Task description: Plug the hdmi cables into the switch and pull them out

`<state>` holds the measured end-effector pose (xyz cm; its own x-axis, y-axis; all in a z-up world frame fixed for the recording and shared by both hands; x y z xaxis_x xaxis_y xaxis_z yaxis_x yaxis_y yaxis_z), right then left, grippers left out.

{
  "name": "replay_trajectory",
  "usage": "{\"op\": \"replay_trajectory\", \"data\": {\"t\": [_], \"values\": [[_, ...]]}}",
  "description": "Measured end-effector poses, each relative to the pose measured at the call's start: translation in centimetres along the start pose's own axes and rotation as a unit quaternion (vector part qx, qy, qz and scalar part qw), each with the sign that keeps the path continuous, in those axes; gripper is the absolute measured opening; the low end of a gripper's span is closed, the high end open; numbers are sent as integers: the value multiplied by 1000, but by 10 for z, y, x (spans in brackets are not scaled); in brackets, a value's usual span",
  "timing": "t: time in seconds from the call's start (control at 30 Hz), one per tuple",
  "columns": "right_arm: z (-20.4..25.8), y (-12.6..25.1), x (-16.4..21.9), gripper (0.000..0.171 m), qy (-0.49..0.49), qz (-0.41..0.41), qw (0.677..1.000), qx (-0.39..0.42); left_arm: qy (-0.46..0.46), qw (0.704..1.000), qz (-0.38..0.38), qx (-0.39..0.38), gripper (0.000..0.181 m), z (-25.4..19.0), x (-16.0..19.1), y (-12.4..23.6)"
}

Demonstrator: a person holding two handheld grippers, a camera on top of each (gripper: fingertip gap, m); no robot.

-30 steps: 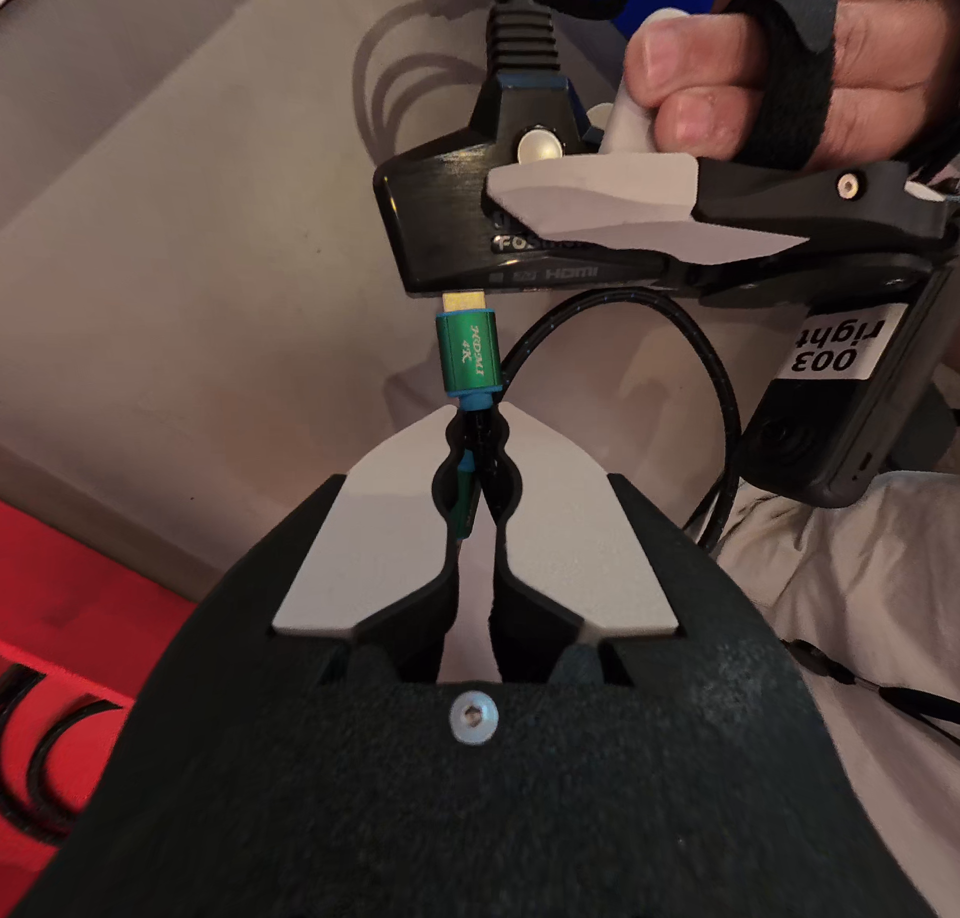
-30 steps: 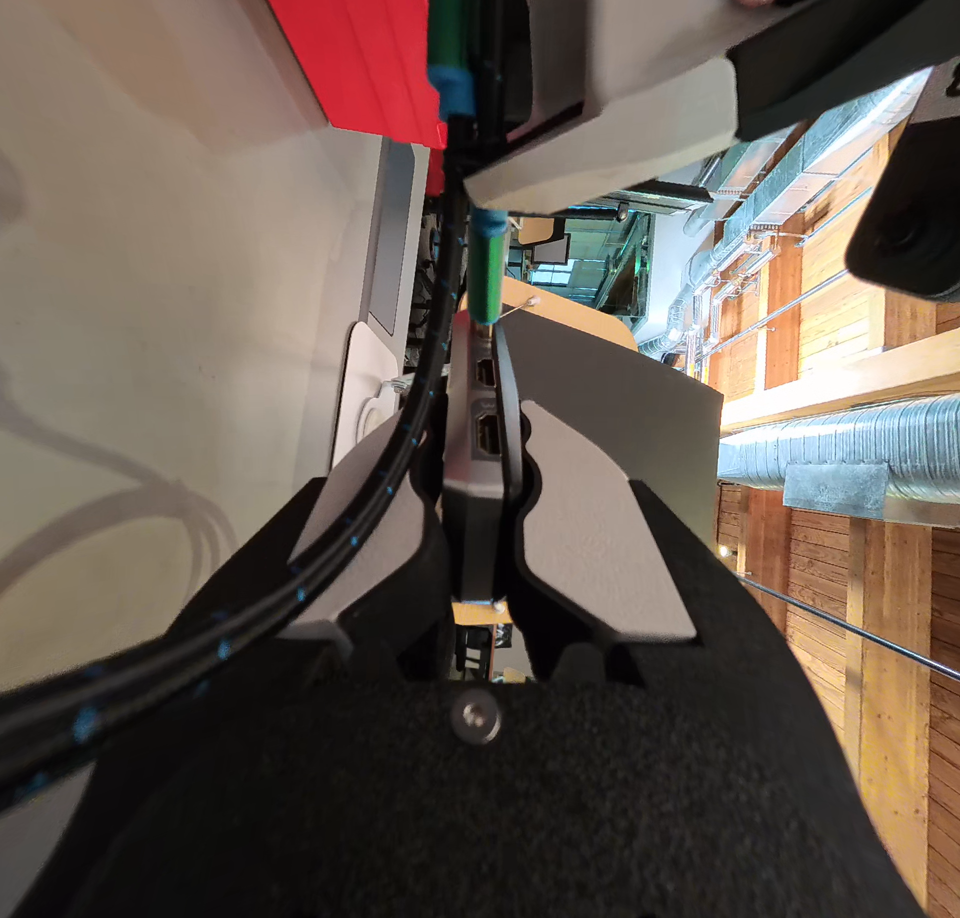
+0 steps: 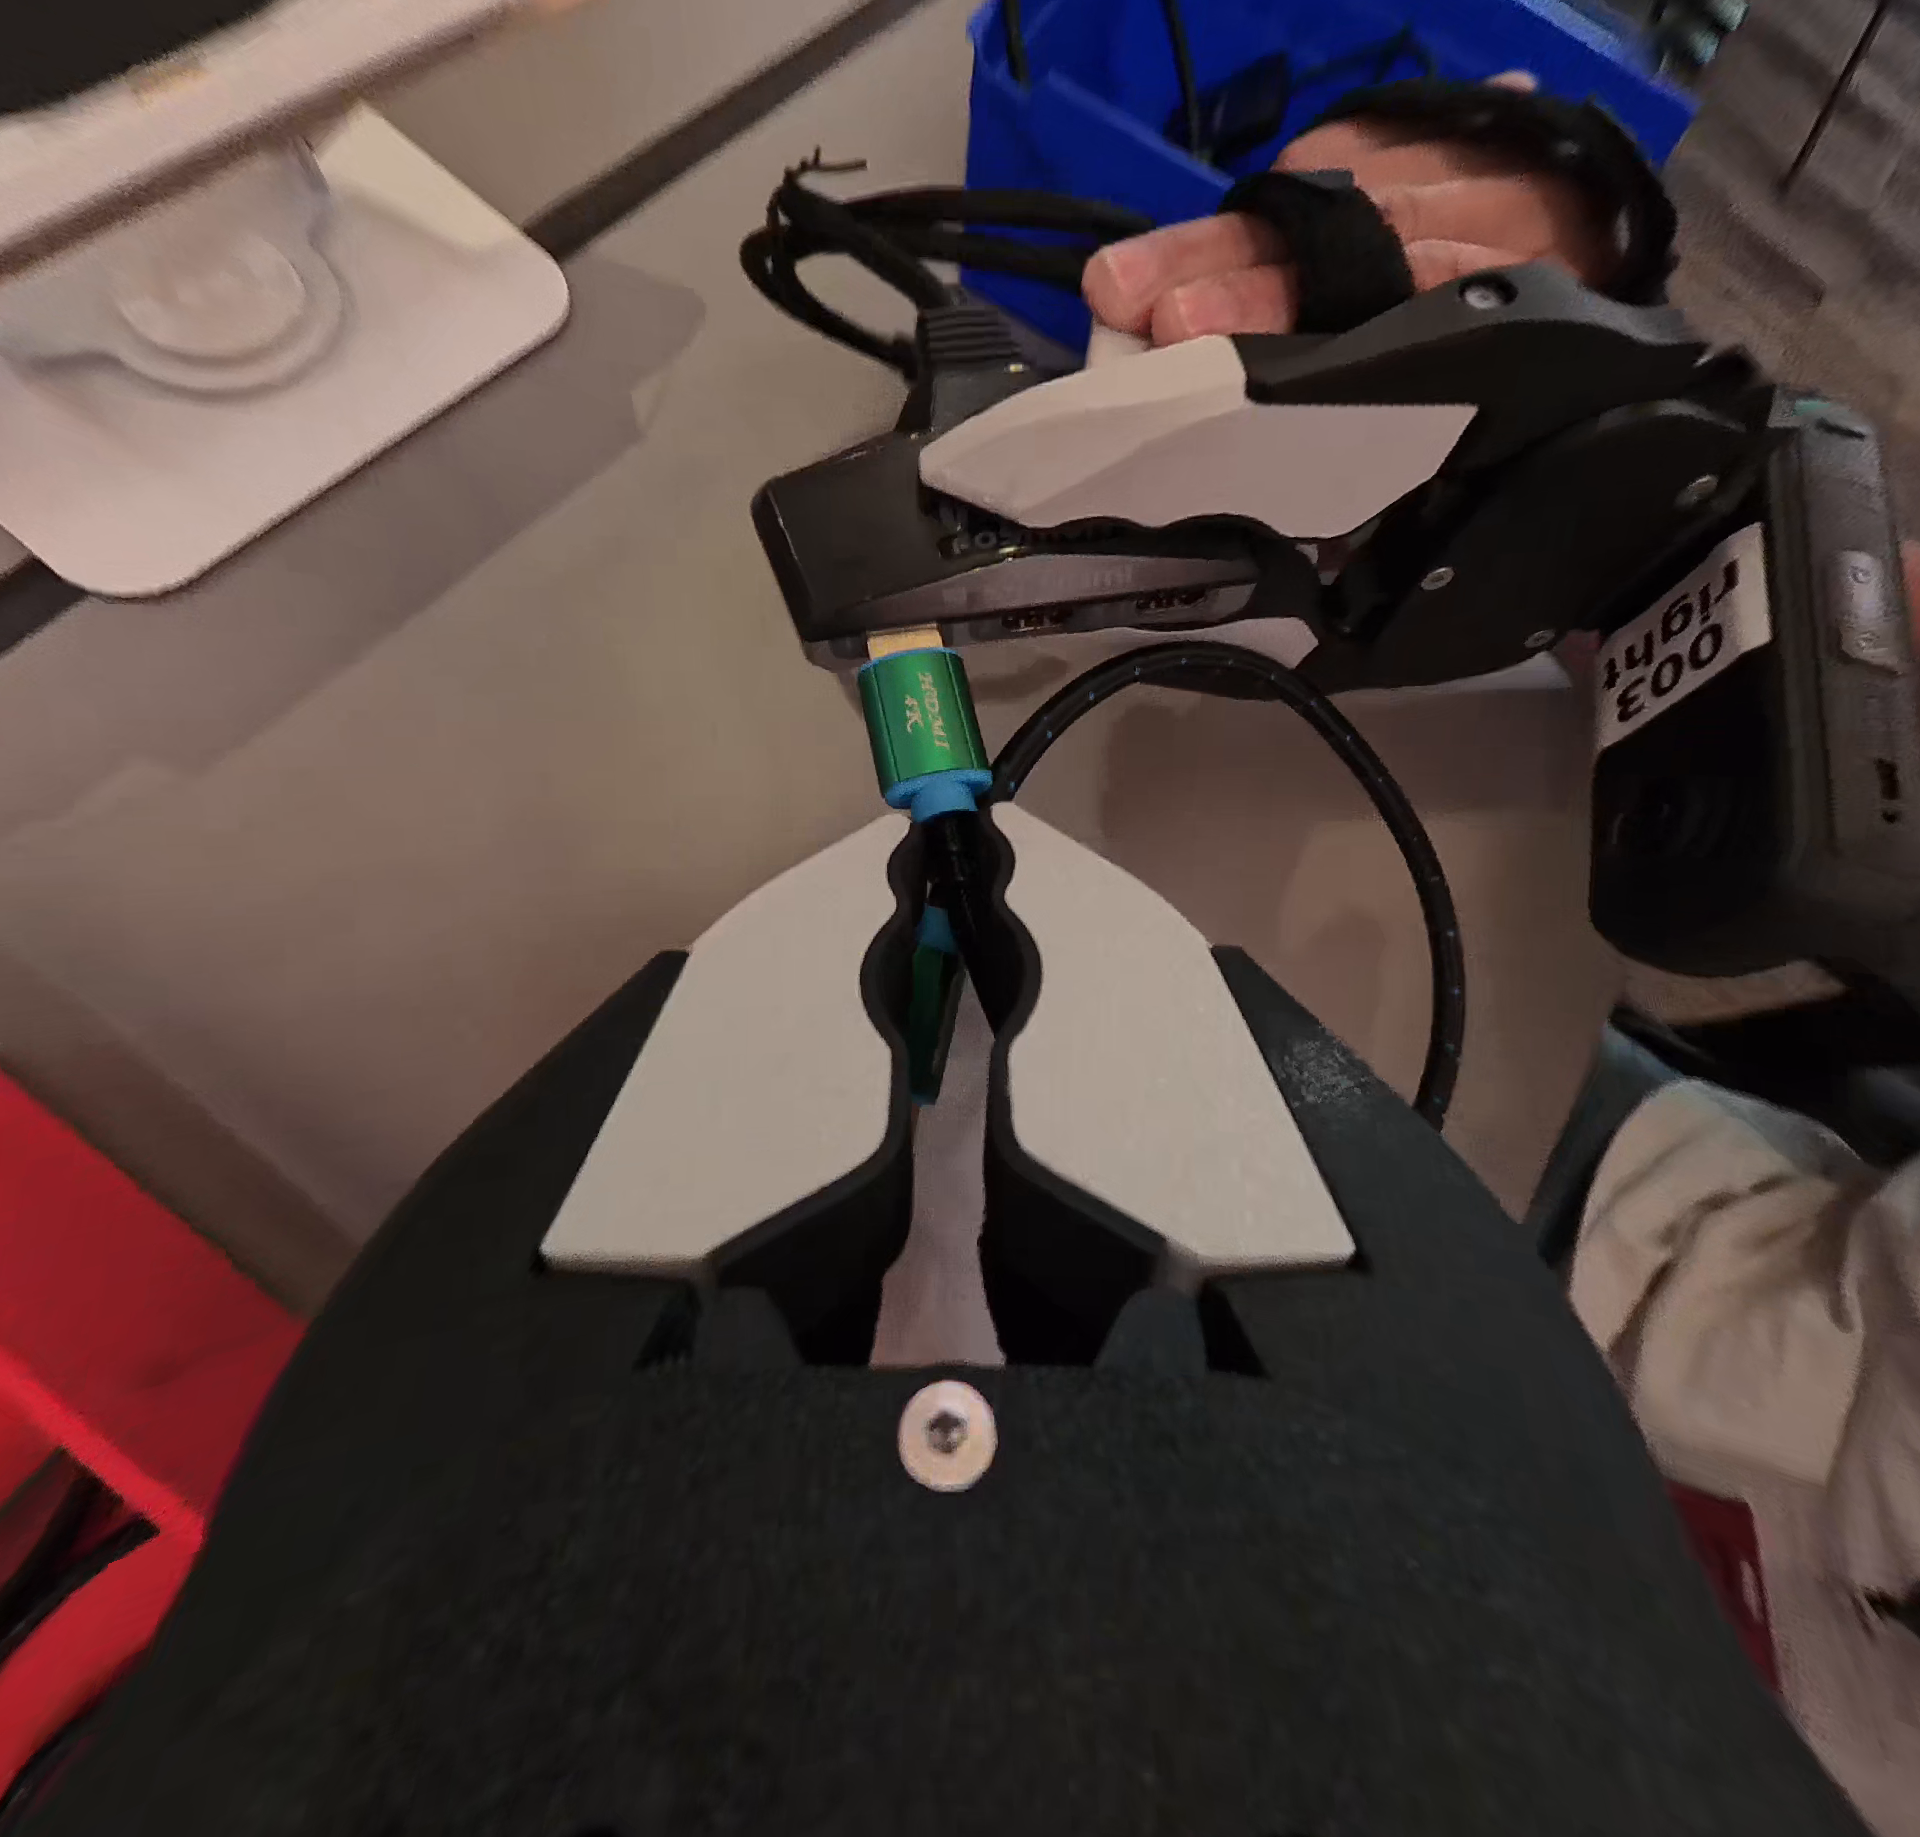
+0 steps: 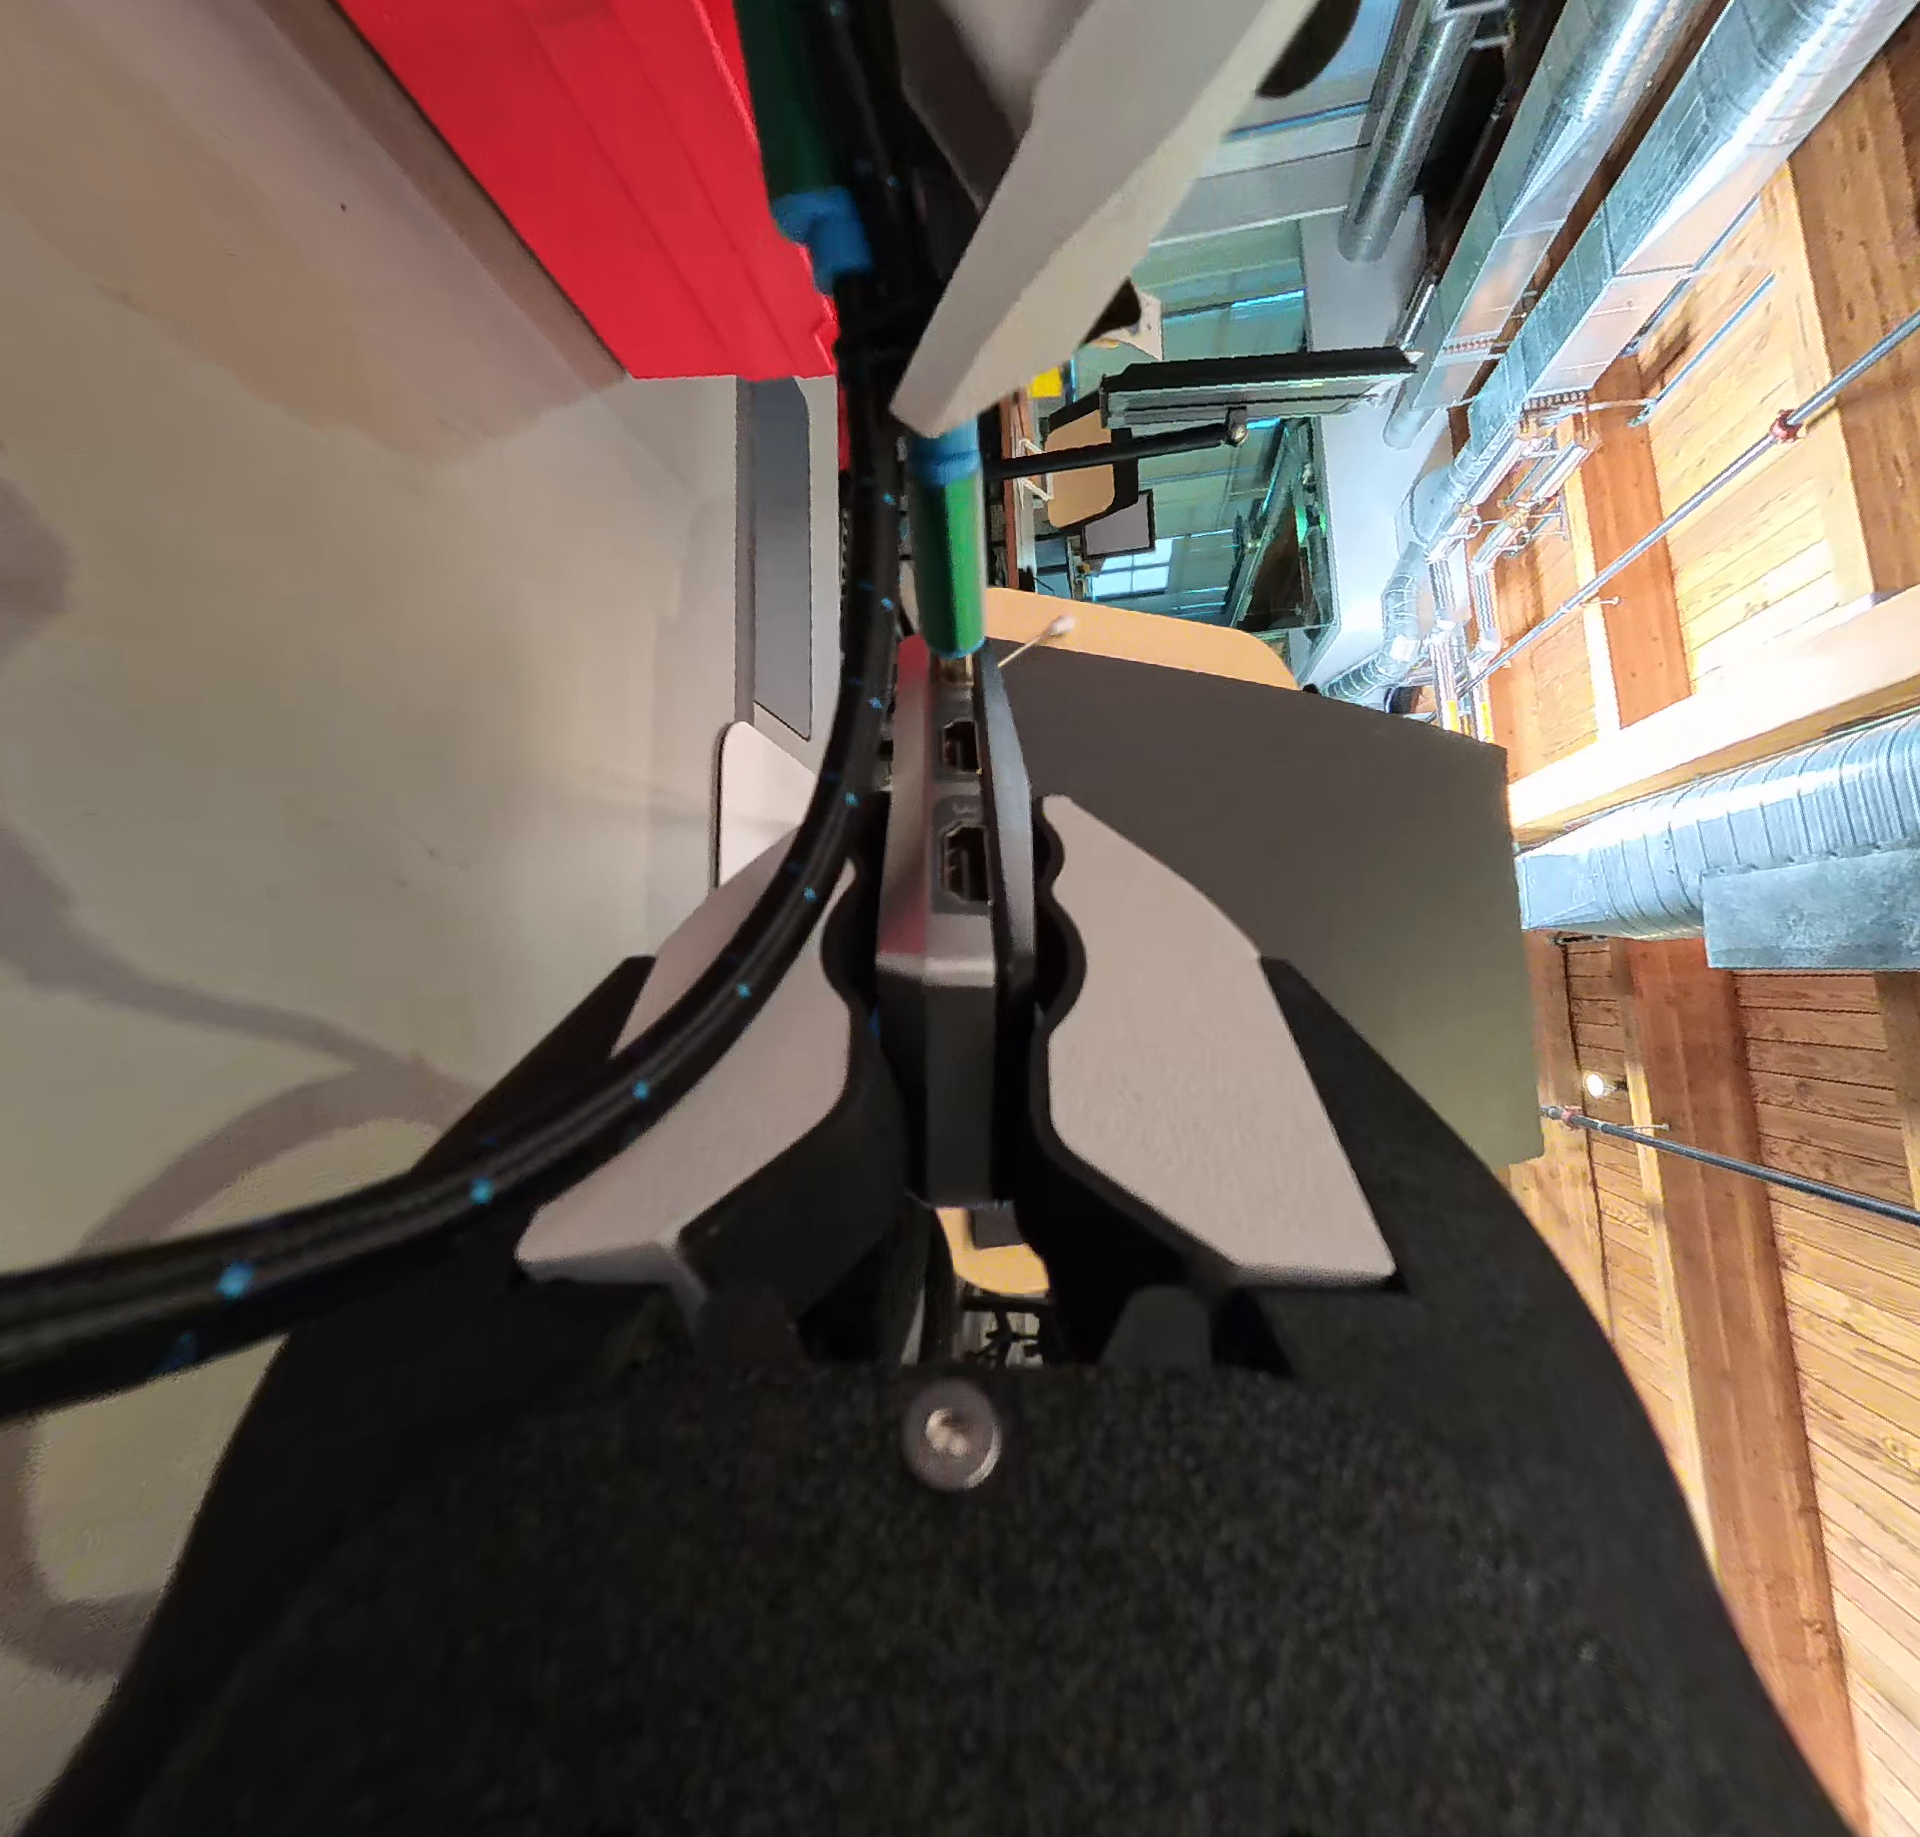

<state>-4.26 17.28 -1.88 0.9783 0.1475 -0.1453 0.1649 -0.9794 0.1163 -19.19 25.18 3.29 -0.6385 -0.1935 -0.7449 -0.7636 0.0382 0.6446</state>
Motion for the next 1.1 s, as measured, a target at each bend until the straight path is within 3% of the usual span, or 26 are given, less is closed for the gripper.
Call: {"op": "replay_trajectory", "data": {"t": [0.23,0.9,0.97,1.1], "values": [[-6,3,4,20,-60,-26,998,-6,-38,994,-84,-55,8,-15,10,3],[13,-4,-6,22,-77,-5,997,-8,0,996,3,-88,8,-6,0,-1],[16,-4,-4,22,-73,-11,997,-7,8,996,7,-84,8,-5,0,-1],[8,-1,-7,21,-88,-20,996,-3,59,997,-42,-4,8,6,0,8]]}}
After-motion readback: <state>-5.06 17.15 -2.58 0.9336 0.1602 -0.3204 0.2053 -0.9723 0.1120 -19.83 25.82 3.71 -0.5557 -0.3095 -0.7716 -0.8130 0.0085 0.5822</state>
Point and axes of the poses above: each gripper's, where its closed fingertips meet, y back along the fingers, x out of its underside, z = x × y across the jaws, the point moved 10 cm from there along y, back along the fingers
